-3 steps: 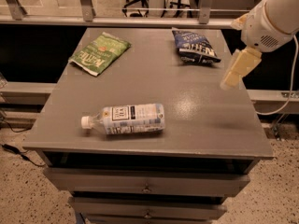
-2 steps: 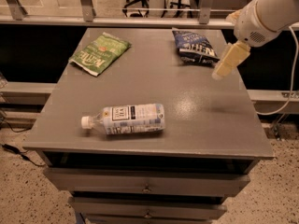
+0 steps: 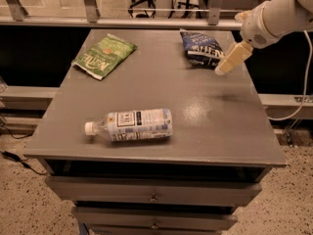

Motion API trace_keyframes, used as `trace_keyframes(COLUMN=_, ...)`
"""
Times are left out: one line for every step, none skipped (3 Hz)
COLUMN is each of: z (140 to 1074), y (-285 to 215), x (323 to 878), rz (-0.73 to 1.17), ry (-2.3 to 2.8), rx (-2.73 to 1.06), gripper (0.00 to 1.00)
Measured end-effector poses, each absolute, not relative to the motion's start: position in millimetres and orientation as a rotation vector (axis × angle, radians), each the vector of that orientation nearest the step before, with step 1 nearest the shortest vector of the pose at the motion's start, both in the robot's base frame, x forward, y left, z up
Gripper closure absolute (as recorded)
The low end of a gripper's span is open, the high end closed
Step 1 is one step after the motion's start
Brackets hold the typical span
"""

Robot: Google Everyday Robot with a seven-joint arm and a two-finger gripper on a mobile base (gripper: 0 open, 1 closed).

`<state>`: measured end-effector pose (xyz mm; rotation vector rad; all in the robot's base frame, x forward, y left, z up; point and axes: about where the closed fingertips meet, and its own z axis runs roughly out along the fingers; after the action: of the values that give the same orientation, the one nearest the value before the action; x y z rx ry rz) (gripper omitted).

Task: Pick blue chip bag

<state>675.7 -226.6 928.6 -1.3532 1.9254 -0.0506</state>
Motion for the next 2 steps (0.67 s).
trace_keyframes(z=921, y=-234, x=703, rz=0.018, ry=1.857, rx=-1.236, gripper=0.0)
trace_keyframes(z=903, y=-229, x=730, rz=0.079, ry=1.856, rx=-1.162, gripper=0.0)
